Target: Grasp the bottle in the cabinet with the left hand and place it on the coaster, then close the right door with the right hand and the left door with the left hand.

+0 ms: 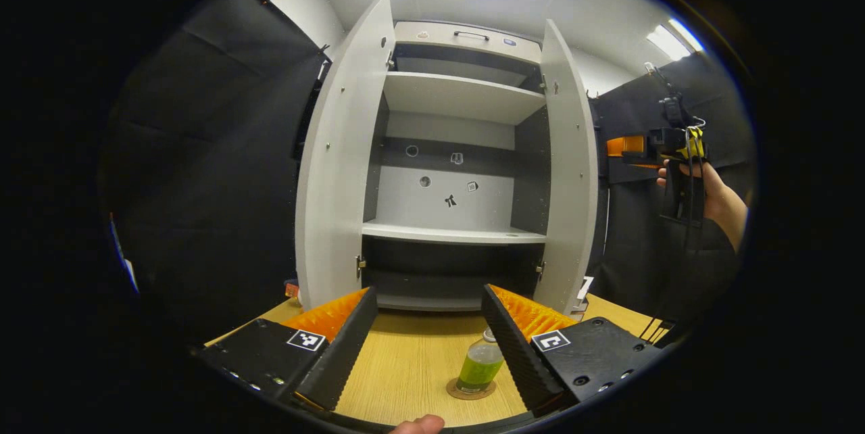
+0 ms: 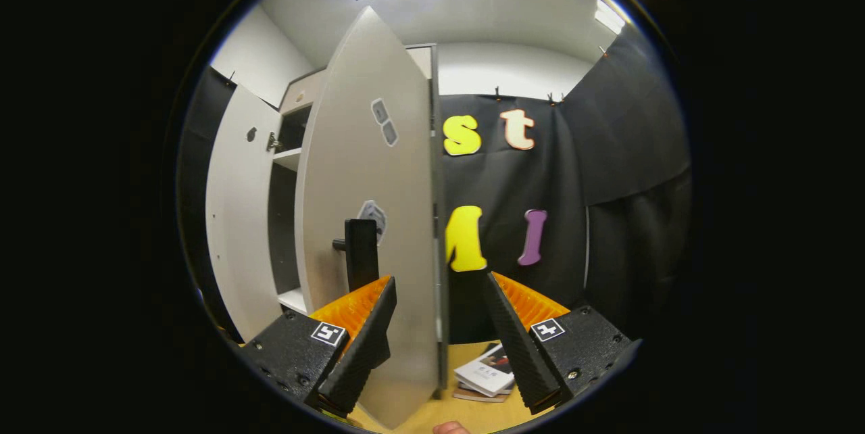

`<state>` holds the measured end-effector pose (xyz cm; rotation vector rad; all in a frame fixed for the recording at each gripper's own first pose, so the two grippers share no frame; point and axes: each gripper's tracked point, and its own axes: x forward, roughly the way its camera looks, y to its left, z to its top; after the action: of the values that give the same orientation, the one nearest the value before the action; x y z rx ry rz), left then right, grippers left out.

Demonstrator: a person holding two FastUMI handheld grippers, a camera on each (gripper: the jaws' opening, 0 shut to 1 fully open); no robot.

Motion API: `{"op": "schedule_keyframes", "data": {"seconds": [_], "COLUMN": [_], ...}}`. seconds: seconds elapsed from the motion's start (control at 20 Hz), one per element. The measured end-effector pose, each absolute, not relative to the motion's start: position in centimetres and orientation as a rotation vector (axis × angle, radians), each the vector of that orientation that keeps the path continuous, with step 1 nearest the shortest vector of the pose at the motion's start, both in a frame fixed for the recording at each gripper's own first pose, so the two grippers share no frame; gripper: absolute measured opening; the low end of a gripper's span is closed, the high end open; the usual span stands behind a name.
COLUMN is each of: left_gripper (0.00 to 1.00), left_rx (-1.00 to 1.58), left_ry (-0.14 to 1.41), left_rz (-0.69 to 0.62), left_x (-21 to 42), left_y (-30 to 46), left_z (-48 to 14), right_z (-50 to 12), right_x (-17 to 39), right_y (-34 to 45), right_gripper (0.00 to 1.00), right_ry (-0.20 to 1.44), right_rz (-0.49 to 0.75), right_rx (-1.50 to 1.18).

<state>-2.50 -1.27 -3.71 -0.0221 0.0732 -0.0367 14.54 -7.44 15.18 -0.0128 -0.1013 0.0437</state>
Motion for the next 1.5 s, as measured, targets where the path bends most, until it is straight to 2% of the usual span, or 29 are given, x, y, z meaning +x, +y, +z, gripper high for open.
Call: {"op": "schedule_keyframes", "data": {"seconds": [0.3,0.6,0.85,1.15,1.2,1.25,1.3,1.45,1.5], "left_gripper": [0.95,0.95,0.95,0.95,0.99,0.99,0.95,0.95,0.99], "left_rx": [-0.017,-0.002,-0.016,-0.018,-0.013,-0.006,-0.003,-0.010,-0.013], "left_ry": [0.067,0.049,0.053,0.058,0.057,0.057,0.054,0.037,0.031], "left_rz": [0.025,0.064,0.054,0.018,0.013,0.011,0.009,0.008,0.016], "left_x": [-3.0,-3.8,-4.4,-4.3,-4.2,-4.0,-4.0,-3.7,-3.6], "left_y": [1.0,2.6,2.4,1.7,1.6,1.7,1.7,2.1,2.4], "left_z": [-3.5,-2.7,-2.6,-2.6,-2.6,-2.4,-2.2,-1.4,-1.1], "right_z": [15.8,17.2,15.9,9.9,9.2,8.6,7.9,6.1,6.0], "right_x": [17.2,17.7,14.4,8.7,7.9,7.1,6.3,4.2,3.8], "right_y": [-2.8,-1.0,-0.4,-0.3,-0.2,-0.5,-0.7,-0.6,-0.8], "right_gripper": [0.82,0.83,0.83,0.83,0.83,0.83,0.83,0.83,0.83], "right_ry": [-0.121,-0.165,-0.157,-0.120,-0.124,-0.129,-0.124,-0.134,-0.157], "right_rz": [0.136,0.146,0.156,0.120,0.119,0.109,0.098,0.083,0.065], "right_rx": [0.027,-0.002,-0.041,-0.071,-0.072,-0.074,-0.076,-0.055,-0.056]}}
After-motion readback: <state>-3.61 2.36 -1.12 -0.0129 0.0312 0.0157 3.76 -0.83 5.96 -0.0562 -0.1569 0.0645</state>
